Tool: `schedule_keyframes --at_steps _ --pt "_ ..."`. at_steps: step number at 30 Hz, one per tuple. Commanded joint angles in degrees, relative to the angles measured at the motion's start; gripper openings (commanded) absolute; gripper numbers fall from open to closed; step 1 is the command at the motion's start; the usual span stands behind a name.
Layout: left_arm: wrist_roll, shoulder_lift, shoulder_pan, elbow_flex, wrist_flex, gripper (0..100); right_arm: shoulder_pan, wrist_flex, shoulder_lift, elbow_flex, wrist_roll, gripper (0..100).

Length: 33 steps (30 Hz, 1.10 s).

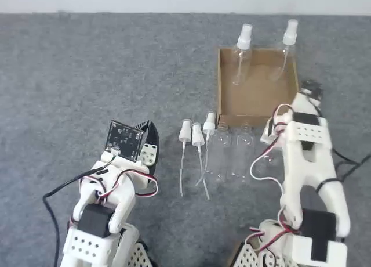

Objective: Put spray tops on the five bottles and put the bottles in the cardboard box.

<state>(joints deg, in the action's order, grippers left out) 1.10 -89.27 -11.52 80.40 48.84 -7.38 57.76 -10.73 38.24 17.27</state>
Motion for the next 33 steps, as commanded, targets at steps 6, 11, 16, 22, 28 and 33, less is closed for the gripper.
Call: schedule_keyframes --at_steps 6,11,16,22,28,33 --pt "-0.44 -0.70 -0.18 -0.31 -1.67 1 -15.25 -1.27 -0.57 -0.97 -3.25 14.9" --pt "-0.44 -0.70 -0.18 -0.31 -1.67 1 -23.78 -1.27 -0.22 -1.05 -6.33 14.1" --pt "-0.44 -0.70 -0.18 -0.31 -1.67 1 -33.54 -4.09 -0.22 -1.05 -7.38 14.1" --pt "-0.44 -0.70 -0.26 -0.31 -1.67 1 -35.74 -4.00 -0.84 -2.64 -6.51 22.2" --pt "-0.44 -0.70 -0.26 -0.31 -1.67 1 -31.69 -1.36 -0.84 -5.36 1.05 27.7" --pt "-0.44 -0.70 -0.26 -0.31 -1.67 1 -30.20 6.73 -0.84 -16.26 -10.37 27.7"
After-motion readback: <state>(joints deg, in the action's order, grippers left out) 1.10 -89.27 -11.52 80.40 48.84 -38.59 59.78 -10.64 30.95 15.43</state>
